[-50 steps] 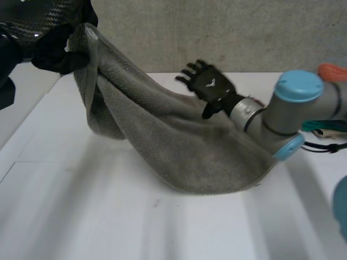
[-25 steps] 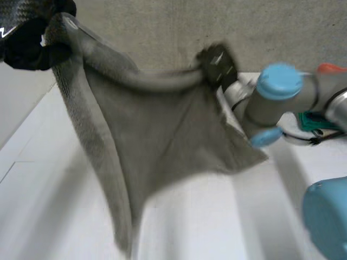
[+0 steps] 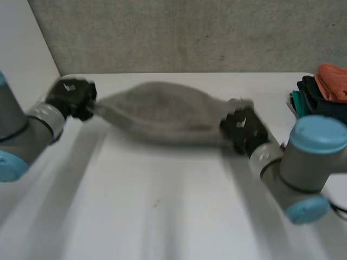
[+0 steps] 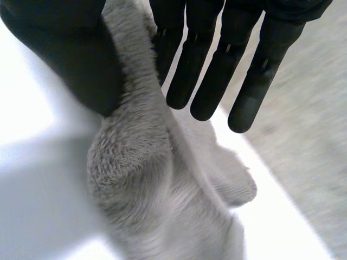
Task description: Fold the laundry.
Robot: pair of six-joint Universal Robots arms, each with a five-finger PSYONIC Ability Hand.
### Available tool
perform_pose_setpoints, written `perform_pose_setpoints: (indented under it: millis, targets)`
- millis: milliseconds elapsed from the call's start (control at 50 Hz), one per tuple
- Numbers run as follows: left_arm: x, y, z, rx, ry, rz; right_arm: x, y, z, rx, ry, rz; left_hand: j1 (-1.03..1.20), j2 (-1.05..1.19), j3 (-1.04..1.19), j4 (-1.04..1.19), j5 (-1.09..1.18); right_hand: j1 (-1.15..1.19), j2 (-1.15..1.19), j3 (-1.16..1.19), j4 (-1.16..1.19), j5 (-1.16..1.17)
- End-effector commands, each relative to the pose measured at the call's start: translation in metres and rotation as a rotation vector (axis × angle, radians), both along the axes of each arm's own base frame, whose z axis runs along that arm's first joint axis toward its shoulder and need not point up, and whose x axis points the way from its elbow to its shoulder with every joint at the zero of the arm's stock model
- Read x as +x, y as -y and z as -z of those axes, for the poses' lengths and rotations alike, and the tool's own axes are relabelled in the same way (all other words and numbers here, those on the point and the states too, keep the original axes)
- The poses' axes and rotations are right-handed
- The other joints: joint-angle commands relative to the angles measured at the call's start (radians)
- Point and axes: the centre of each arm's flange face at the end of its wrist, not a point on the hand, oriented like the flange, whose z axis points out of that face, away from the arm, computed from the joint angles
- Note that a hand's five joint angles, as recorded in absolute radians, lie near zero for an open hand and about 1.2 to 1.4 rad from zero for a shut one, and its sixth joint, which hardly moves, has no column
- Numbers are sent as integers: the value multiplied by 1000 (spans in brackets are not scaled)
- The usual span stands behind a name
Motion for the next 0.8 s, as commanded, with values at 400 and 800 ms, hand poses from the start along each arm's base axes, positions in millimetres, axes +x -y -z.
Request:
perform_pose_setpoints:
  millis: [400,800]
  targets:
    - [23,-12,23,99,159,-58,-43,30,-71,161,82,176,-840,-880,-871,-882,-827,-556,-581,-588,-593,-578]
    - [25,6,68,265,252,-42,-54,94,-26,279,-26,222,-743,-784,-774,-786,-730,-544,-569,-576,-581,-566]
